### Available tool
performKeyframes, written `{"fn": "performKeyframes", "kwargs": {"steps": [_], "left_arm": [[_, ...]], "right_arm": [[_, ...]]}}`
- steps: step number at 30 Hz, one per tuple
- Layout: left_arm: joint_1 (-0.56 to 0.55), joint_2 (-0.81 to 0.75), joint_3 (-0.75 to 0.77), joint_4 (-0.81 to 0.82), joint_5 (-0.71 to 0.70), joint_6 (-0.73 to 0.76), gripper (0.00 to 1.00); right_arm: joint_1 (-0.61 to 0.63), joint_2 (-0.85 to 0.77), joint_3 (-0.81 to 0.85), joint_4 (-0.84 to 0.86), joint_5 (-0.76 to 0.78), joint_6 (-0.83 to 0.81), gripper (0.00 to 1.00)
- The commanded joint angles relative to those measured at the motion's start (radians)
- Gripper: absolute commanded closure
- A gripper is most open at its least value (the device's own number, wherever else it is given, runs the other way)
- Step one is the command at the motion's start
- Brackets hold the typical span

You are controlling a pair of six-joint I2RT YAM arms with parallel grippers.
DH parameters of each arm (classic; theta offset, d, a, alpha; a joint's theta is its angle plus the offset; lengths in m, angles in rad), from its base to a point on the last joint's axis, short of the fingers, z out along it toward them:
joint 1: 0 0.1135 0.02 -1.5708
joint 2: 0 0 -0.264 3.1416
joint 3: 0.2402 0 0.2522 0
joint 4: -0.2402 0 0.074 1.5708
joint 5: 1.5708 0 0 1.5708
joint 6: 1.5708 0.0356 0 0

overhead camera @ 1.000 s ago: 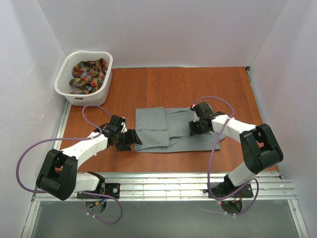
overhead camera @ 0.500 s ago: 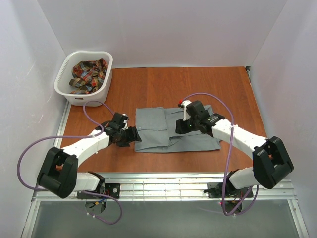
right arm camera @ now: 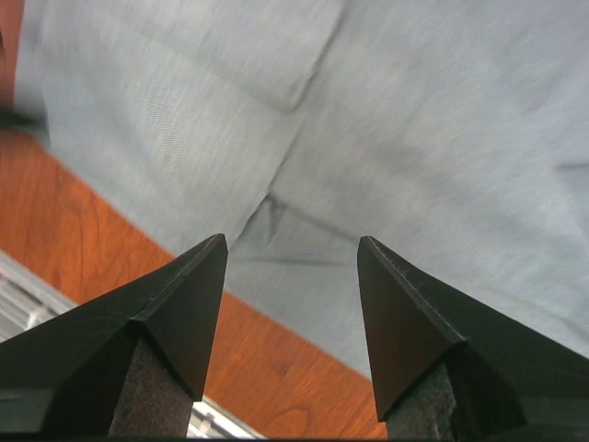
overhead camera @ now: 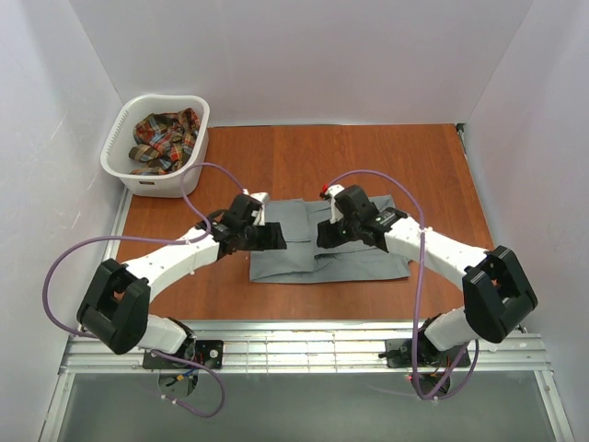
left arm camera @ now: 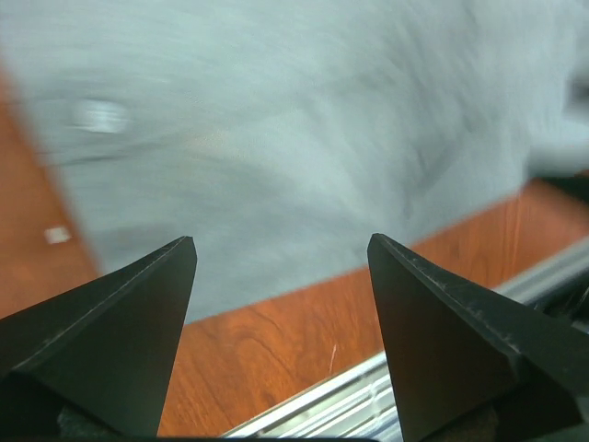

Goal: Fold and stack the long sleeve shirts
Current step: Fold the shirt

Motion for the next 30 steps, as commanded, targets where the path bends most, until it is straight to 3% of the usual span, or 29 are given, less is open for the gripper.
{"fn": "performKeyframes", "kwargs": {"steps": [1, 8, 16, 21, 30], "left_arm": [[-0.088, -0.038, 0.015, 0.019, -0.034, 0.156, 0.28], [-0.293, 0.057, 0.049, 0.038, -0.126, 0.339, 0.32], [-0.455, 0.198, 0.138, 0.061, -0.253, 0.515, 0.34], [-0.486, 0.256, 0.153, 0.064, -0.388, 0.546, 0.37], [-0.492, 0.283, 0.170, 0.088, -0.451, 0.561, 0.46]], "right_arm": [[-0.082, 0.017, 0.091, 0.018, -0.040, 0.034, 0.46], [-0.285, 0.059, 0.128, 0.023, -0.230, 0.071, 0.46], [-0.314, 0.091, 0.118, 0.070, -0.293, 0.077, 0.46], [-0.320, 0.099, 0.111, 0.099, -0.318, 0.077, 0.46], [-0.325, 0.134, 0.110, 0.133, -0.367, 0.088, 0.46]]}}
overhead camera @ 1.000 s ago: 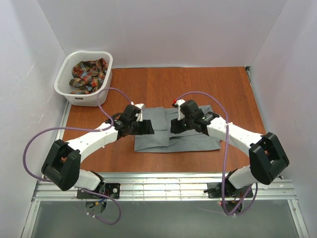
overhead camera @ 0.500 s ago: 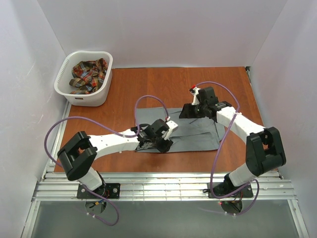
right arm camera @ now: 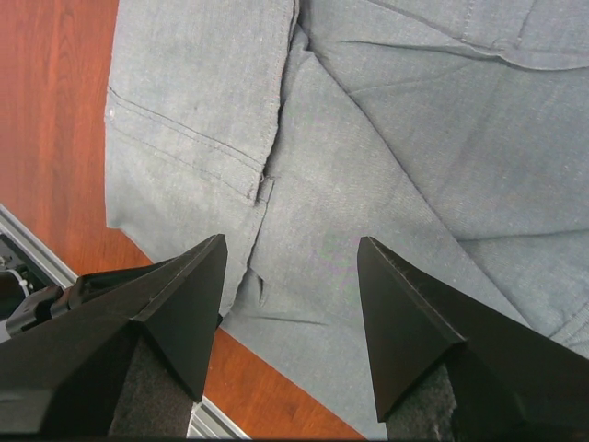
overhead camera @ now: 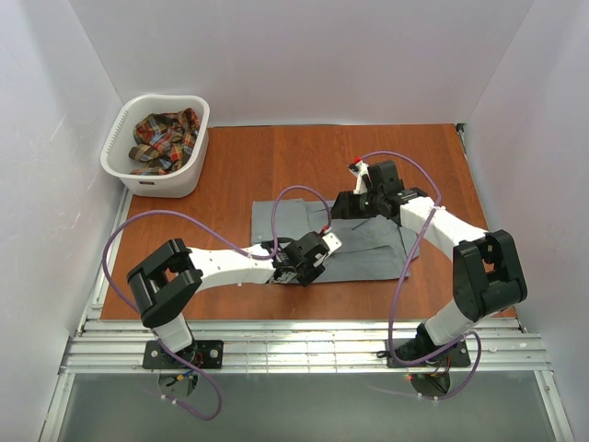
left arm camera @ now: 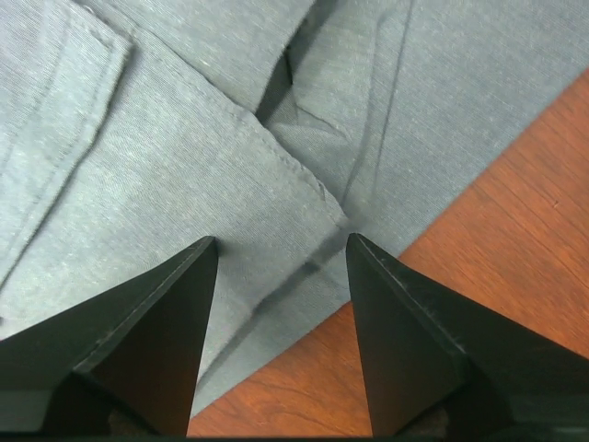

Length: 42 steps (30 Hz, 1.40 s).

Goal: Fold and stack the long sleeve shirts
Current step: Fold the shirt

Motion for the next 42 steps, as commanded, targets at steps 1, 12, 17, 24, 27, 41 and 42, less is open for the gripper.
{"fn": "performKeyframes", "kwargs": {"steps": [1, 12, 17, 24, 27, 41, 42], "left_arm": [[-0.003, 0.005, 0.044, 0.028, -0.048, 0.020, 0.48], [-0.015, 0.009, 0.023, 0.027, 0.026, 0.044, 0.56], [-0.017, 0.023, 0.015, 0.028, -0.011, 0.056, 0.54], [-0.017, 0.048, 0.017, 0.031, -0.021, 0.064, 0.67], [-0.015, 0.031, 0.018, 0.031, -0.017, 0.058, 0.80], [-0.015, -0.121, -0.069, 0.039, -0.028, -0.074, 0.91], [-0.015, -0.133, -0.077, 0.042, -0.026, -0.082, 0.91]], "right_arm": [[-0.003, 0.016, 0.015, 0.046, -0.042, 0.012, 0.46], [-0.003, 0.070, 0.061, 0.075, -0.062, 0.028, 0.46], [-0.002, 0.102, 0.080, 0.100, -0.083, 0.041, 0.46], [-0.003, 0.112, 0.061, 0.138, -0.096, 0.057, 0.46], [-0.005, 0.119, 0.069, 0.146, -0.110, 0.060, 0.46], [0.009, 0.262, 0.150, 0.379, -0.142, 0.296, 0.43], [0.012, 0.276, 0.159, 0.383, -0.142, 0.301, 0.43]]}}
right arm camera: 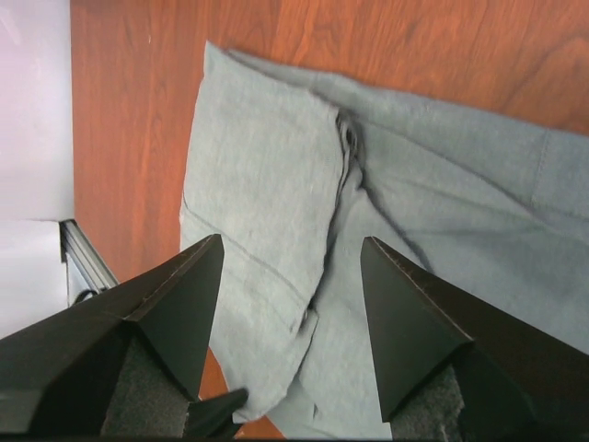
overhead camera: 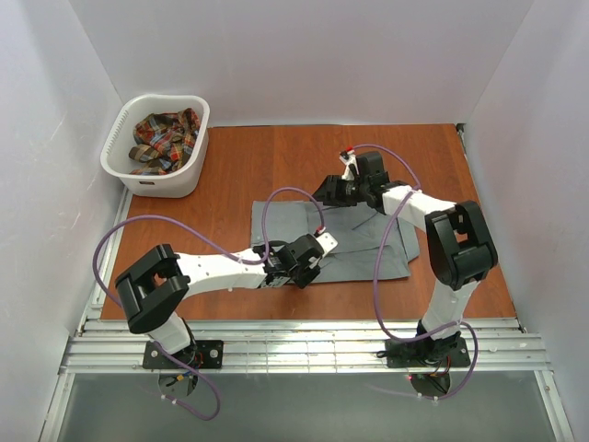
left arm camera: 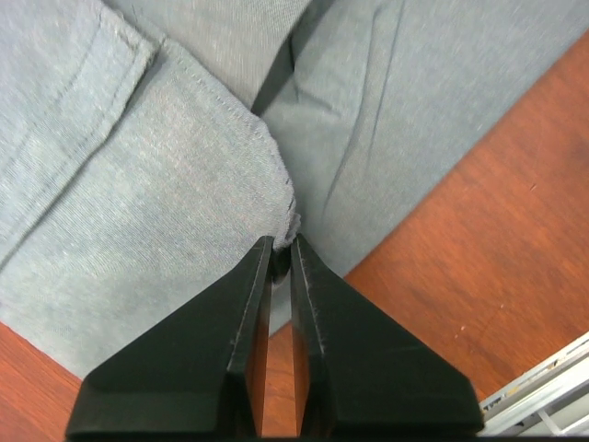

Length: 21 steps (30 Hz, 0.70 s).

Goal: Fold and stack the long sleeve shirts
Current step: Fold the shirt

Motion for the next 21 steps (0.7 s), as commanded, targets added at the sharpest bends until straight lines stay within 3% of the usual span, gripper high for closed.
{"fn": "performKeyframes", "kwargs": {"steps": [1, 11, 21], "left_arm": [[-0.004, -0.064, -0.032, 0.010, -0.009, -0.057, 0.91], [0.007, -0.088, -0.086, 0.038, 0.011, -0.102, 0.90], [0.034, -0.122, -0.089, 0.053, 0.038, -0.112, 0.90]], "right_arm": [[0.014, 0.053, 0.075, 0.114, -0.008, 0.086, 0.42], [0.035, 0.230, 0.177, 0.134, -0.008, 0.094, 0.39], [0.075, 0.335, 0.252, 0.134, -0.051, 0.086, 0.44]]}}
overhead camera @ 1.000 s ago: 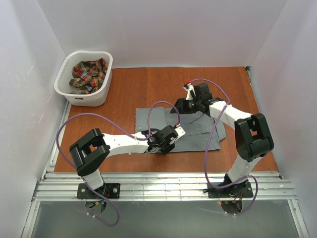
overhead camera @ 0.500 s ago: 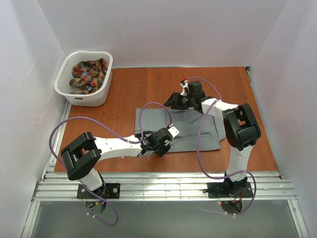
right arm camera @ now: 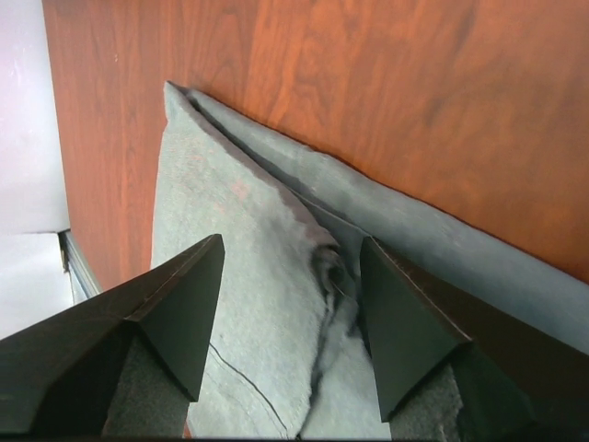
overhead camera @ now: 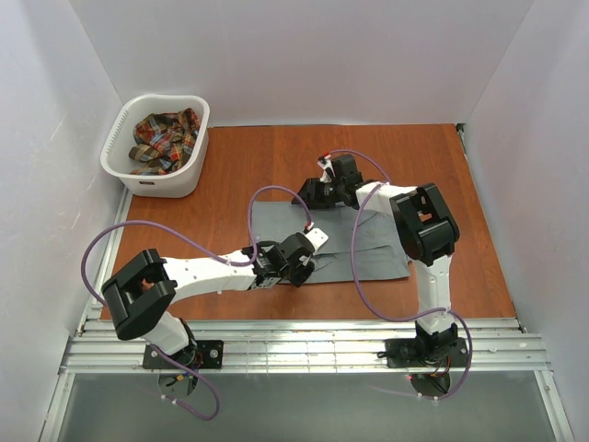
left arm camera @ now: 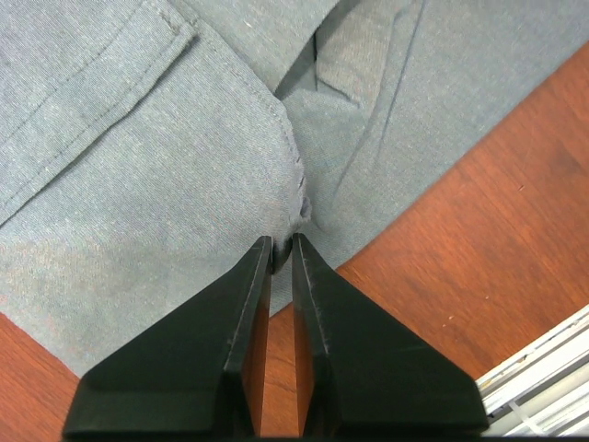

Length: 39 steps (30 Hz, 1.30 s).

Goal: Fold and stack the long sleeve shirts
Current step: Fold the shirt

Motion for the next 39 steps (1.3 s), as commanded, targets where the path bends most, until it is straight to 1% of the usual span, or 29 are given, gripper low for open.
{"fn": "performKeyframes", "kwargs": {"steps": [1, 2, 5, 6, 8, 9, 11, 12, 16, 20, 25, 28, 30, 33, 36, 37, 39], "left_arm": [[0.009, -0.040, -0.011, 0.020, 0.016, -0.015, 0.90], [0.009, -0.042, -0.011, 0.020, 0.016, -0.016, 0.90], [0.011, -0.039, -0.014, 0.020, 0.026, -0.016, 0.90], [0.011, -0.034, -0.013, 0.019, 0.026, -0.018, 0.90], [0.011, -0.034, -0.005, 0.014, 0.030, -0.015, 0.90], [0.011, -0.037, -0.001, 0.009, 0.036, -0.015, 0.90], [0.011, -0.043, 0.019, 0.000, 0.043, -0.015, 0.91], [0.012, -0.047, 0.028, -0.006, 0.063, -0.013, 0.92], [0.011, -0.068, 0.096, -0.070, 0.097, -0.009, 0.96], [0.011, -0.091, 0.128, -0.081, 0.134, -0.006, 0.98], [0.011, -0.071, 0.159, -0.087, 0.175, -0.013, 0.99], [0.009, -0.048, 0.170, -0.084, 0.197, -0.013, 0.99], [0.009, -0.018, 0.185, -0.078, 0.220, -0.019, 0.99], [-0.006, 0.036, 0.199, -0.057, 0.249, -0.027, 0.99], [-0.021, 0.088, 0.209, -0.028, 0.249, -0.038, 0.98], [-0.021, 0.099, 0.216, -0.018, 0.279, -0.042, 0.99], [-0.025, 0.127, 0.226, 0.003, 0.289, -0.055, 0.98]], "right_arm": [[0.011, 0.018, 0.051, 0.032, -0.037, -0.005, 0.44], [0.014, 0.021, 0.054, 0.032, -0.041, -0.010, 0.45], [0.021, 0.021, 0.065, 0.034, -0.051, -0.018, 0.54], [0.021, 0.016, 0.068, 0.032, -0.053, -0.021, 0.62], [0.019, 0.007, 0.070, 0.032, -0.053, -0.025, 0.73], [0.019, -0.003, 0.070, 0.029, -0.051, -0.031, 0.83], [0.021, -0.016, 0.067, 0.029, -0.050, -0.033, 0.92], [0.019, -0.023, 0.065, 0.029, -0.050, -0.036, 0.99], [0.018, -0.086, 0.039, 0.012, -0.015, -0.041, 0.99], [0.004, -0.132, 0.030, -0.038, 0.018, -0.070, 0.99], [-0.033, -0.184, -0.024, -0.071, 0.050, -0.105, 0.99], [-0.057, -0.203, -0.067, -0.075, 0.067, -0.122, 0.99], [-0.070, -0.211, -0.105, -0.078, 0.096, -0.145, 0.99], [-0.097, -0.201, -0.151, -0.078, 0.101, -0.163, 0.99], [-0.119, -0.195, -0.177, -0.075, 0.120, -0.188, 0.99], [-0.127, -0.194, -0.182, -0.075, 0.127, -0.194, 0.99], [-0.133, -0.186, -0.188, -0.075, 0.137, -0.208, 0.99]]}}
